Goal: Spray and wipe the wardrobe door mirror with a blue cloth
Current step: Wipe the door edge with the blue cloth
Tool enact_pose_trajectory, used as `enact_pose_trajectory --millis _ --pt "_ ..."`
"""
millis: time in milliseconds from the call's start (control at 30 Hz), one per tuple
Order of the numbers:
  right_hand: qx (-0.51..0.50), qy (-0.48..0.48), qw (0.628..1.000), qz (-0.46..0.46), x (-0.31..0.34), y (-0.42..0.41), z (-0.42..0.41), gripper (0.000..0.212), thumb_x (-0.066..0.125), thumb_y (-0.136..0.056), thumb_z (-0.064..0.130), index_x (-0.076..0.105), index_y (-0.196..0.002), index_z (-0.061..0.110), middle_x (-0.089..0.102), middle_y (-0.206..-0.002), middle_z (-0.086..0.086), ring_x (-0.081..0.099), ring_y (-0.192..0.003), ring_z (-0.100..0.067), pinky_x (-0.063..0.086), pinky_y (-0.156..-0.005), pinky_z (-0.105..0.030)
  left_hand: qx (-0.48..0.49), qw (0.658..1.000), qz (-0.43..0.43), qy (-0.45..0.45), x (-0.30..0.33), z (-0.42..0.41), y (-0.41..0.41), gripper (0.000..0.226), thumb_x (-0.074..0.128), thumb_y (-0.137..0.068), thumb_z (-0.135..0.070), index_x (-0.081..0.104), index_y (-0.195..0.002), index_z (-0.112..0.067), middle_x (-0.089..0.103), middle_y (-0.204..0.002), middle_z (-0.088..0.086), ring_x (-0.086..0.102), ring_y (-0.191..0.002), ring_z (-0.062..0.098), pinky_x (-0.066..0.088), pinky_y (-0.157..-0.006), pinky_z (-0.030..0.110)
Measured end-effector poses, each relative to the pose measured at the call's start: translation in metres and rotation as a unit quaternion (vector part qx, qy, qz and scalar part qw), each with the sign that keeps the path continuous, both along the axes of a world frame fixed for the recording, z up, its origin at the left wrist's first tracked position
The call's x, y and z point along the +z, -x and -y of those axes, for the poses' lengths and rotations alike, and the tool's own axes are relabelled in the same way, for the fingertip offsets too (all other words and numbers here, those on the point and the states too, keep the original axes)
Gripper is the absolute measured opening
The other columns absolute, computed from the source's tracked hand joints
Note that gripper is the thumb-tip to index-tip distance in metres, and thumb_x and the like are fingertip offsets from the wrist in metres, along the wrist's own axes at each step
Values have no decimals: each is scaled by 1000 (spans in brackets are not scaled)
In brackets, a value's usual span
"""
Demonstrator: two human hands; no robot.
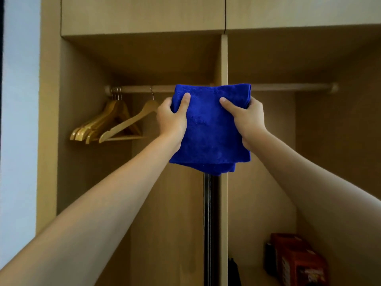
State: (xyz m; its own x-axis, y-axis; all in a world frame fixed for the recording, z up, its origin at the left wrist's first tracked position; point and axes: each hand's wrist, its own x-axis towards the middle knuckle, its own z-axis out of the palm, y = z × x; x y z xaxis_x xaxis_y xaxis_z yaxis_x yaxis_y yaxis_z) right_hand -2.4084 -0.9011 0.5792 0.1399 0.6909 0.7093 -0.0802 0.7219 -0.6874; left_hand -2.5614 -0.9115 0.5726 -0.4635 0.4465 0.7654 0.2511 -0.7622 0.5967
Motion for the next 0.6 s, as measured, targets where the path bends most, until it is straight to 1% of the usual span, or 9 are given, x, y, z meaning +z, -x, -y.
enact_pose_trajectory --millis 67,133,233,300,367,400,467,500,600 --pt "-2 9 1000 -6 2 2 -6 33 78 -82 34 63 -108 19 70 -105 5 68 -93 -15 58 -83 -37 21 1000 3 3 3 -11 -2 42 56 -92 -47 59 -106 -7 60 -89 -4 54 -75 6 45 -68 23" --pt "0 25 1000 -15 1 3 -13 31 78 -81 35 64 -105 20 70 -104 5 67 -94 -16 56 -86 -39 78 997 2 22 1 -20 -7 47 56 -92 -47 48 -125 -14 56 -112 -3 50 -83 3 40 -71 18" --pt "-2 34 999 -28 -3 6 -19 27 77 -82 34 64 -102 20 70 -102 4 67 -94 -16 55 -87 -38 198 980 -17 -16 -6 -26 -13 64 57 -92 -43 29 -143 -16 36 -138 8 38 -102 5 34 -80 15" --pt "-5 29 999 -38 -5 7 -22 25 76 -83 32 65 -101 18 71 -101 4 67 -93 -15 56 -85 -36 271 951 -88 -117 -13 -28 -15 57 53 -95 -39 34 -143 -16 36 -137 12 37 -112 10 33 -90 16" --pt "-6 24 999 -42 -7 7 -23 24 76 -84 30 65 -100 17 72 -99 3 68 -91 -15 56 -81 -32 315 901 -227 -195 -20 -34 -18 49 46 -98 -34 38 -144 -16 37 -143 12 36 -130 19 30 -110 36" --pt "-9 23 999 -42 -8 7 -24 23 76 -84 29 66 -100 16 72 -98 2 68 -90 -15 56 -79 -31 326 870 -307 -205 -25 -37 -21 49 41 -100 -32 37 -145 -15 35 -150 11 29 -139 20 19 -117 42" --pt "-17 18 999 -36 -10 5 -26 23 76 -83 30 68 -100 16 73 -95 1 69 -89 -15 57 -80 -31 346 822 -416 -175 -36 -41 -30 52 31 -101 -33 30 -149 -13 25 -158 5 14 -147 16 2 -121 40" --pt "-18 18 999 -30 -11 4 -26 24 76 -83 31 68 -100 16 73 -95 2 69 -89 -15 56 -80 -32 360 813 -432 -153 -40 -42 -34 54 26 -101 -34 25 -150 -12 20 -159 4 9 -148 14 0 -121 38" --pt "16 45 999 -11 -14 -3 -23 25 77 -82 30 66 -102 18 72 -97 3 67 -90 -13 52 -73 -27 365 824 -419 -112 -49 -47 -37 56 20 -101 -34 16 -152 -10 13 -161 4 3 -148 13 -1 -121 36"
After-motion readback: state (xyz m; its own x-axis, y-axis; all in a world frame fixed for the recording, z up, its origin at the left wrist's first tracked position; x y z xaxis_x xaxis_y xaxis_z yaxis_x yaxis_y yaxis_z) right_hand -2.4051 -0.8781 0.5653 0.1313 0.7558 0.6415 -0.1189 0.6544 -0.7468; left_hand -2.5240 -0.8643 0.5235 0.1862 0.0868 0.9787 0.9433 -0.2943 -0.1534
